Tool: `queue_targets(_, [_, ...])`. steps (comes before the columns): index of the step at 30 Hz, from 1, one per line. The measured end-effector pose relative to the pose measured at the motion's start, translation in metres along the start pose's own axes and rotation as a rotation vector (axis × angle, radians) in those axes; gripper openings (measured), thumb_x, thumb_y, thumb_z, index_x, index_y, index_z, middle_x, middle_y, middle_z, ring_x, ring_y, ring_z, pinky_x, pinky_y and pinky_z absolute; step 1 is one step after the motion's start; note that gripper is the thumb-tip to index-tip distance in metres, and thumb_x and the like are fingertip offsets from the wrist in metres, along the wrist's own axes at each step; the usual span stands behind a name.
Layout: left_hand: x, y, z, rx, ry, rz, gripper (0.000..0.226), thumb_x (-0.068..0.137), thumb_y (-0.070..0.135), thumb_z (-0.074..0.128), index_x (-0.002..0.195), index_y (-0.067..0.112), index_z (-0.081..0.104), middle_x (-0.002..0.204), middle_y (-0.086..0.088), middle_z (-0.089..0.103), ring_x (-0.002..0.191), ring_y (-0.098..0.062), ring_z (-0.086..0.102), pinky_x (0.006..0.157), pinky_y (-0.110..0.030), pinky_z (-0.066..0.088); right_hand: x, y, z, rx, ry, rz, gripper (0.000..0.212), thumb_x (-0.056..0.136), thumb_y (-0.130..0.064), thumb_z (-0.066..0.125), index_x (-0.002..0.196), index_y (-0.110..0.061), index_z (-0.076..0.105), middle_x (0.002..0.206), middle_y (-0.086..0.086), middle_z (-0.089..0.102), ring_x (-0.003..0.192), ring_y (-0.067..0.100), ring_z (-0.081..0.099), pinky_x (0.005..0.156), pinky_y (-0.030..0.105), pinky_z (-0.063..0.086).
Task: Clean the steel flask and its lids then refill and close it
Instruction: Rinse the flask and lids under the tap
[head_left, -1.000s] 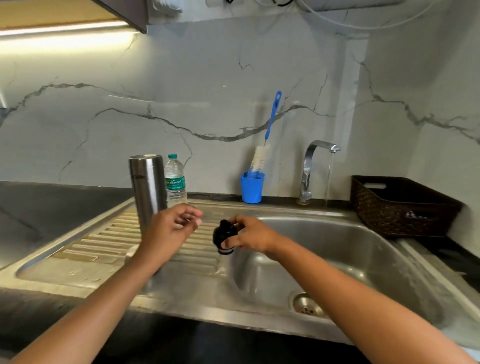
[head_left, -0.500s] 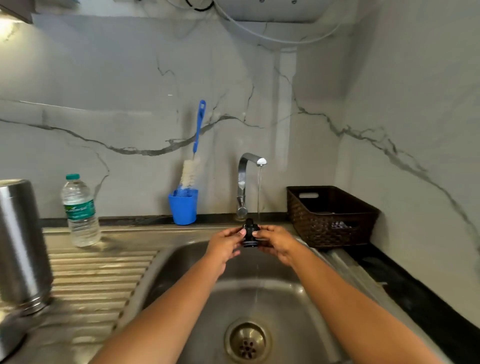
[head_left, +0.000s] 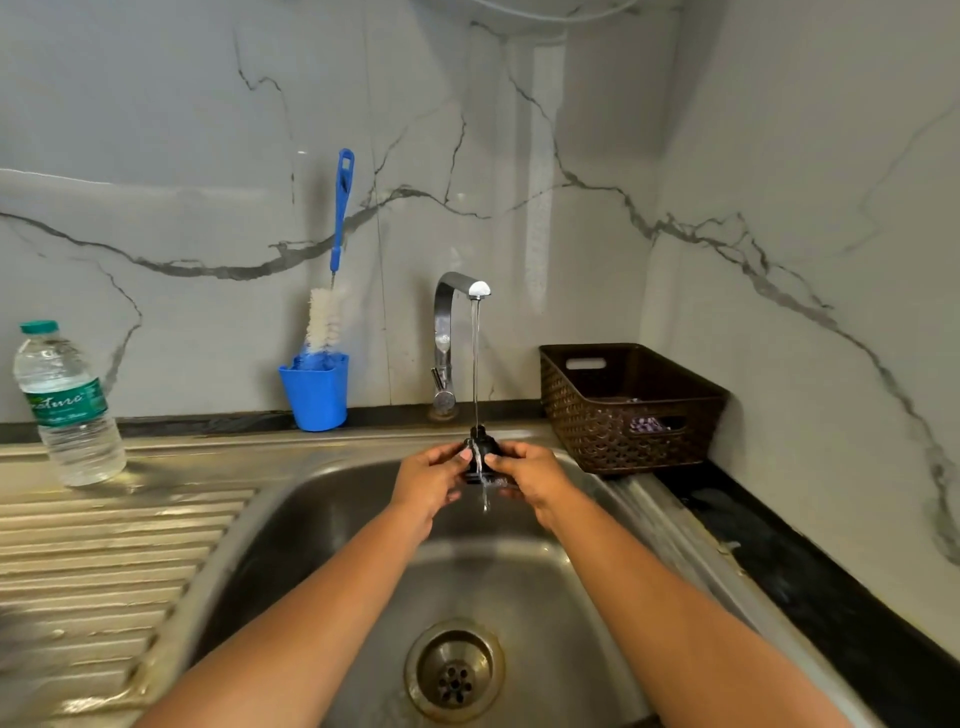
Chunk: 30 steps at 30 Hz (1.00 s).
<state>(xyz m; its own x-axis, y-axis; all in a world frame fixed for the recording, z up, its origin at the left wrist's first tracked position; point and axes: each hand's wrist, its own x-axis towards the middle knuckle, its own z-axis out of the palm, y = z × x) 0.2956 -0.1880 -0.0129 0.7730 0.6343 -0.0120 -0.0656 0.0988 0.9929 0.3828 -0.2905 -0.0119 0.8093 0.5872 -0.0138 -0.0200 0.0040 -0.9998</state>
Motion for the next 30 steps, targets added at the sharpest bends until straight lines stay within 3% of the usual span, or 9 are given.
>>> queue_targets(4, [0.000,-0.003,-0.003,-0.011,-0.001,-0.006,0.024,0.090,0.008,0.062,0.113,0.013,0.061,0.084,-0.005,0.066,0.068,-0.013,0.059,0.066,-0.025,0.049,-0.003,0.001,-0.001,-0.038,-0.003,-0.005,0.035,0.087,-0.005,0.063,0.121,-0.011,0.057,0.106,0.004,0.063,0.083,0.011,0.060,0.059,0.022,0.042])
queue_targets(8, [-0.004,-0.006,-0.009,0.036,-0.053,0.010,0.030,0.088,0.004,0.062,0.117,0.009,0.059,0.103,-0.010,0.066,0.077,-0.014,0.063,0.070,-0.027,0.050,-0.010,0.003,-0.004,-0.046,-0.021,-0.036,0.041,0.084,0.003,0.064,0.123,-0.008,0.056,0.115,0.008,0.063,0.088,0.012,0.058,0.064,0.020,0.043])
queue_targets(16, [-0.002,-0.005,-0.010,0.103,-0.062,0.088,0.029,0.088,0.003,0.063,0.114,0.013,0.061,0.113,-0.008,0.065,0.100,-0.021,0.061,0.072,-0.028,0.049,-0.011,0.002,-0.005,-0.046,-0.048,-0.059,0.045,0.082,0.012,0.060,0.124,-0.002,0.053,0.118,0.012,0.060,0.102,0.016,0.055,0.065,0.013,0.044])
queue_targets(18, [0.000,-0.007,-0.009,0.134,-0.062,0.113,0.029,0.086,0.002,0.064,0.112,0.015,0.061,0.115,-0.009,0.065,0.098,-0.021,0.062,0.070,-0.027,0.049,-0.009,0.004,-0.008,-0.065,-0.056,-0.066,0.045,0.081,0.013,0.061,0.122,-0.004,0.053,0.118,0.011,0.058,0.105,0.017,0.054,0.070,0.015,0.046])
queue_targets(21, [0.002,-0.008,-0.007,0.184,-0.056,0.160,0.036,0.084,-0.001,0.067,0.117,0.011,0.061,0.116,-0.007,0.063,0.098,-0.018,0.061,0.064,-0.020,0.050,-0.004,0.007,-0.011,-0.086,-0.057,-0.097,0.047,0.077,0.013,0.066,0.118,-0.007,0.053,0.120,0.011,0.057,0.114,0.020,0.053,0.090,0.026,0.047])
queue_targets(23, [0.004,-0.010,-0.007,0.221,-0.049,0.206,0.040,0.081,-0.004,0.068,0.117,0.010,0.061,0.115,-0.007,0.063,0.100,-0.017,0.061,0.072,-0.021,0.054,-0.002,0.010,-0.012,-0.066,-0.062,-0.100,0.049,0.074,0.013,0.068,0.115,-0.009,0.052,0.119,0.009,0.056,0.114,0.021,0.053,0.097,0.033,0.046])
queue_targets(26, [0.006,-0.012,-0.005,0.253,-0.043,0.245,0.041,0.078,-0.005,0.070,0.116,0.011,0.063,0.116,-0.008,0.066,0.109,-0.019,0.060,0.095,-0.035,0.050,0.001,0.013,-0.013,-0.040,-0.063,-0.100,0.052,0.073,0.014,0.069,0.113,-0.013,0.050,0.119,0.009,0.056,0.111,0.020,0.054,0.093,0.034,0.049])
queue_targets(28, [0.006,-0.012,-0.004,0.265,-0.036,0.262,0.041,0.079,-0.002,0.070,0.117,0.012,0.063,0.113,-0.005,0.067,0.104,-0.015,0.061,0.095,-0.034,0.050,0.001,0.013,-0.014,0.001,-0.061,-0.089,0.051,0.074,0.014,0.068,0.115,-0.012,0.050,0.117,0.008,0.056,0.110,0.020,0.054,0.089,0.032,0.050])
queue_targets(30, [0.007,-0.012,-0.005,0.261,-0.038,0.264,0.041,0.082,0.000,0.068,0.120,0.013,0.062,0.107,-0.002,0.068,0.093,-0.010,0.062,0.085,-0.028,0.053,0.000,0.012,-0.014,0.052,-0.066,-0.069,0.050,0.076,0.014,0.065,0.118,-0.010,0.051,0.117,0.008,0.058,0.106,0.019,0.055,0.080,0.025,0.050])
